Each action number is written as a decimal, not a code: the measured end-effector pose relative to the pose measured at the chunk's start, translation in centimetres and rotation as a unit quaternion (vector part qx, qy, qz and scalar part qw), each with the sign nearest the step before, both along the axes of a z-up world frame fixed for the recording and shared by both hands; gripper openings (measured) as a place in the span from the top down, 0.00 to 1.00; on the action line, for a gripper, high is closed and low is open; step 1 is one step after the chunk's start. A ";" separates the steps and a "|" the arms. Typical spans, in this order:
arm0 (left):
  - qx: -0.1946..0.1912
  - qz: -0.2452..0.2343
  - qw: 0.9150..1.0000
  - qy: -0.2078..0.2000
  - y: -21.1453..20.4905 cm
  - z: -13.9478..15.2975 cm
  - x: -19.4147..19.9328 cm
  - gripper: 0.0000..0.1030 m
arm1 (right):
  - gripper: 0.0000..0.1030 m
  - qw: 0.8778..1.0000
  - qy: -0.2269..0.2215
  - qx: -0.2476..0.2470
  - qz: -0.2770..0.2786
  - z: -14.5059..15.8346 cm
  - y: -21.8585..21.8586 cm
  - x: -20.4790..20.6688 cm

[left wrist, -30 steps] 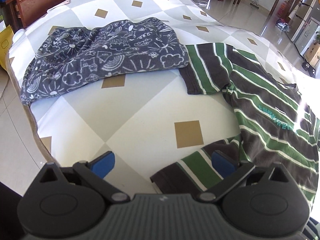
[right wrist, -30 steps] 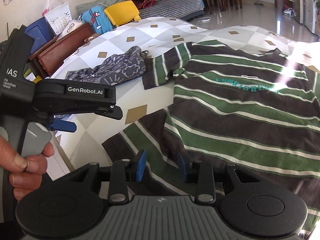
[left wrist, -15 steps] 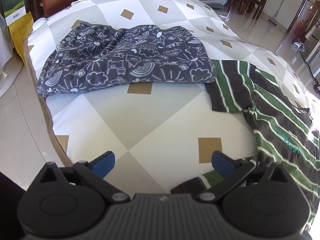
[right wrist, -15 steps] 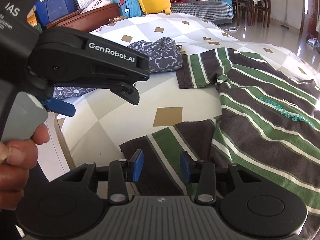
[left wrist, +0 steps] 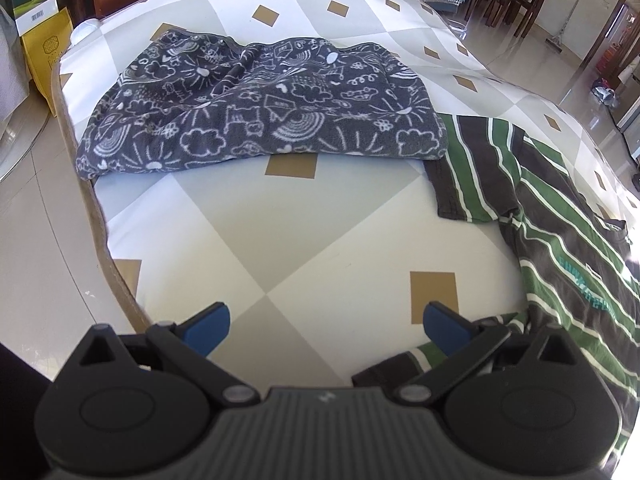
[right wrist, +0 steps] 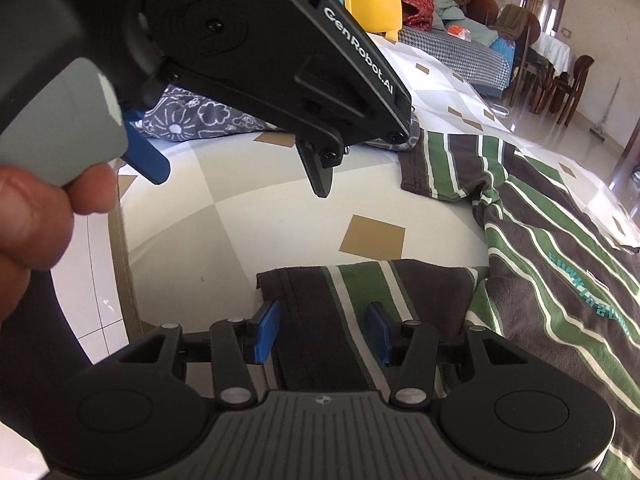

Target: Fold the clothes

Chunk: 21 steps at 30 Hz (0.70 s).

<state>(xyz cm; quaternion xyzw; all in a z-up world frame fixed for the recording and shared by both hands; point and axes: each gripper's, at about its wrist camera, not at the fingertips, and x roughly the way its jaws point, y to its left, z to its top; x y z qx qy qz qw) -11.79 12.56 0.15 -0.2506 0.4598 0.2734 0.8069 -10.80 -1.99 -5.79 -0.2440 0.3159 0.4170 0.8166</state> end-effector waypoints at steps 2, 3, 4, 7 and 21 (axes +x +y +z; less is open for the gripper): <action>0.000 -0.001 1.000 0.000 0.0 0.0 0.0 0.00 | 0.58 1.000 -0.008 0.000 0.007 -0.2 0.0 -0.1; 0.001 0.000 1.000 0.001 0.0 0.0 0.0 0.00 | 0.65 1.000 -0.013 0.001 0.010 -0.2 0.0 -0.1; 0.002 0.000 1.000 0.001 -0.1 0.0 0.0 0.00 | 0.70 1.000 -0.015 0.001 0.010 -0.2 0.0 -0.1; 0.003 0.001 1.000 0.001 0.0 -0.1 0.0 0.00 | 0.96 1.000 -0.010 0.008 -0.001 -0.1 -0.2 0.3; 0.004 0.013 1.000 0.014 0.5 -0.7 0.0 0.00 | 0.97 0.974 0.115 0.190 -0.031 6.9 -6.9 2.5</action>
